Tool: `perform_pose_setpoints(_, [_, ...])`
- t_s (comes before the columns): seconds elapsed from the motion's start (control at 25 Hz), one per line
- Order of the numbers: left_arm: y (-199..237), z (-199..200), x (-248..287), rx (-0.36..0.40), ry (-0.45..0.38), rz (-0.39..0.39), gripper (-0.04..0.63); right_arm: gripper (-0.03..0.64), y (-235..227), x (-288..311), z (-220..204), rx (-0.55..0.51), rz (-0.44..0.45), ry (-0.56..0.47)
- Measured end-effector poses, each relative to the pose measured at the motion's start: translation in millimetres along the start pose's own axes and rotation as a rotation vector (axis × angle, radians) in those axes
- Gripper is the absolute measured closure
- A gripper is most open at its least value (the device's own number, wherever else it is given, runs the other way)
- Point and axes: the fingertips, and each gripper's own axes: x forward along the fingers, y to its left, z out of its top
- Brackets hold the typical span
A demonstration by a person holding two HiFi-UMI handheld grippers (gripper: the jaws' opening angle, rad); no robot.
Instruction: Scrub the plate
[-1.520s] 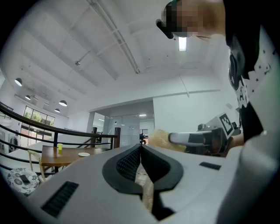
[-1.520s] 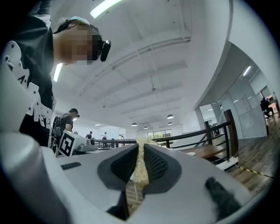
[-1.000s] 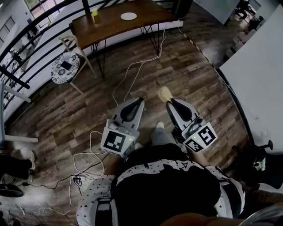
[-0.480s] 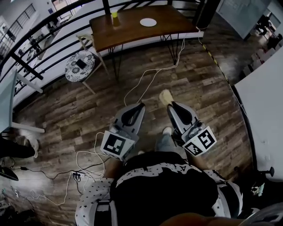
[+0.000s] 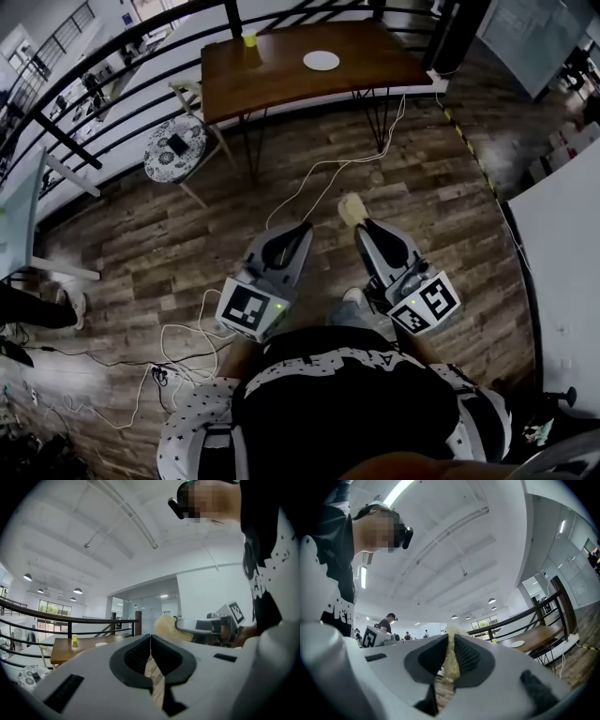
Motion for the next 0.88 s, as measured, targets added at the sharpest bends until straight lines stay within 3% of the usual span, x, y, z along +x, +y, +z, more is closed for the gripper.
perform_pose_setpoints(0.2, [-1, -1, 29, 0.009, 0.007, 0.005, 0.581, 0.568, -27, 3, 4, 0.005, 0.026, -0.006])
perform_pose_setpoints(0.44, [-4, -2, 56, -0.058, 0.014, 0.041, 0.581, 0.568, -57, 1, 6, 0.015, 0.056, 0.005])
perform_pose_setpoints(0.88, [0, -6, 102, -0.017, 0.035, 0.098, 0.581, 0.568, -108, 5, 18, 0.035, 0.097, -0.008])
